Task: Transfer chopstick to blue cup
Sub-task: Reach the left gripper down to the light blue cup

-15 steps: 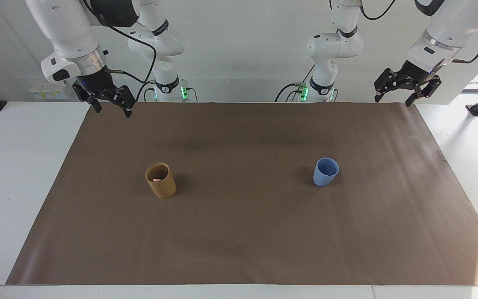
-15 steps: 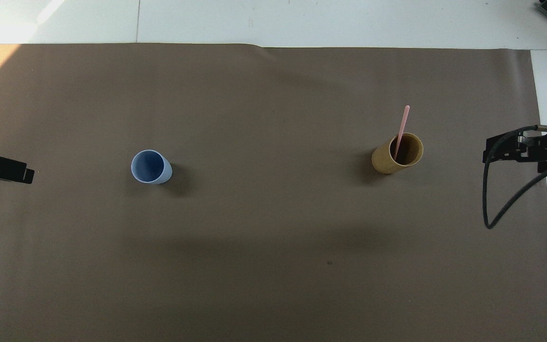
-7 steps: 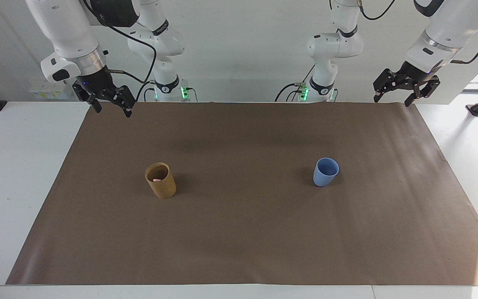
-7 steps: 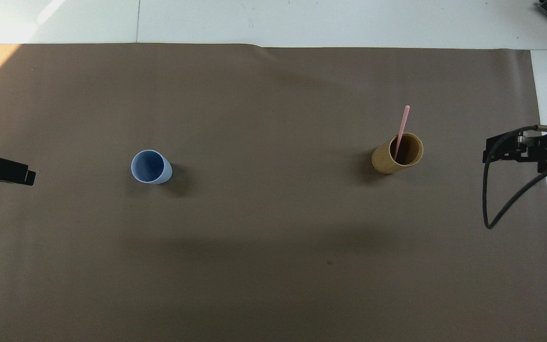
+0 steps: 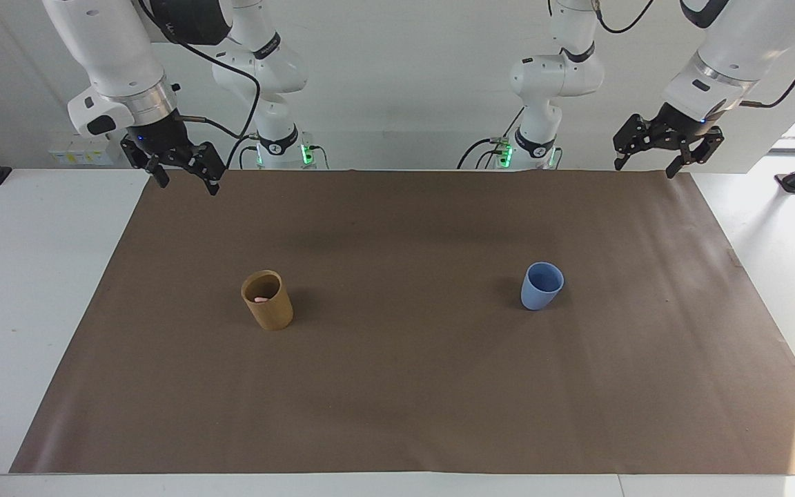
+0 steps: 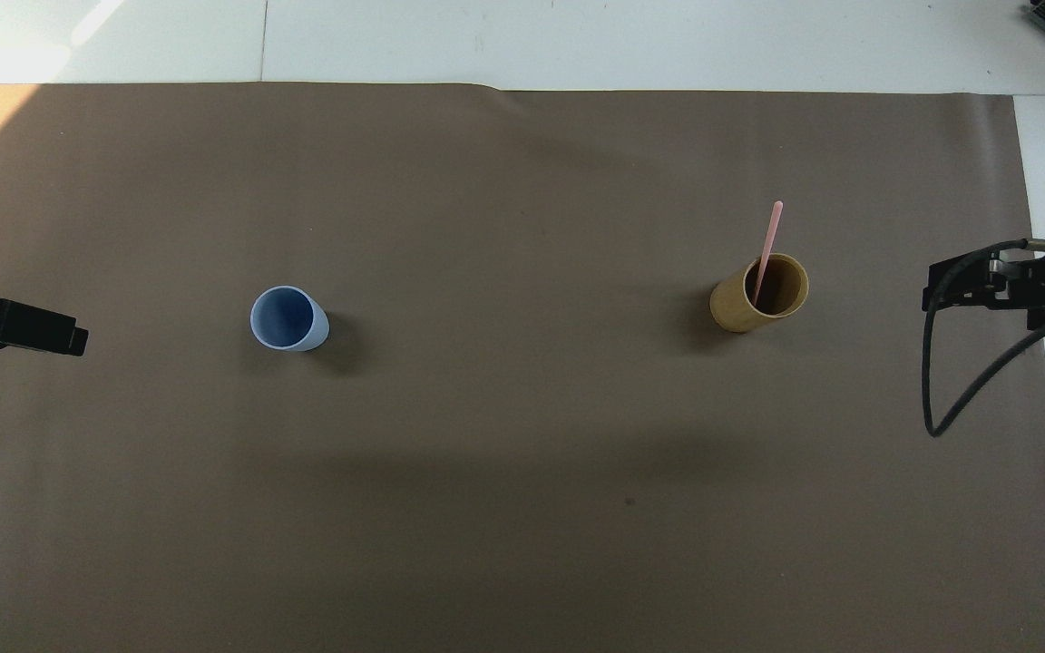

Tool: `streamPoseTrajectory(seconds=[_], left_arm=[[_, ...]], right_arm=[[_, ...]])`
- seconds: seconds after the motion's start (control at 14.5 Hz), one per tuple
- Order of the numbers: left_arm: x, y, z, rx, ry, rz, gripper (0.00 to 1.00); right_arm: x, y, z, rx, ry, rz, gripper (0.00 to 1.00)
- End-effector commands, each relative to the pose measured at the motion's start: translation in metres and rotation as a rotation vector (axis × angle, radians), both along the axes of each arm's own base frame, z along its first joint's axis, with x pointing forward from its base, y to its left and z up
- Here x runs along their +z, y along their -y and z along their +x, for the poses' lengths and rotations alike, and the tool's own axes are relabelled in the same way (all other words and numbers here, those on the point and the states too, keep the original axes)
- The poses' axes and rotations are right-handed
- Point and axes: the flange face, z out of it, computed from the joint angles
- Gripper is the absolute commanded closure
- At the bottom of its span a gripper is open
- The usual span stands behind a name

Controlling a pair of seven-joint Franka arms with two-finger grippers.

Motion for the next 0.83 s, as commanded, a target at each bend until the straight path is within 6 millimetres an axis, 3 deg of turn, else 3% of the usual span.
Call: streamPoseTrajectory(seconds=[0.0, 0.28, 0.41, 0.62, 0.76], left_arm=[[-0.052, 0.009, 0.006, 0.023, 0.009, 0.005, 0.0], [-0.143, 0.023, 0.02, 0.167, 0.038, 0.004, 0.0], [-0.172, 0.037, 0.032, 0.242, 0.029, 0.004, 0.0], [-0.221, 0.043, 0.051, 0.353, 0.005, 0.009, 0.0], [-0.245, 0.061, 0.046, 0.352, 0.01, 0.007, 0.0]], right_arm=[[0.004, 0.001, -0.002, -0.017, 0.009, 0.024, 0.0], [0.004, 0.001, -0.002, -0.017, 0.009, 0.024, 0.0], [0.004, 0.001, -0.002, -0.017, 0.009, 0.024, 0.0], [0.004, 0.001, -0.002, -0.017, 0.009, 0.024, 0.0], [0.004, 0.001, -0.002, -0.017, 0.009, 0.024, 0.0]])
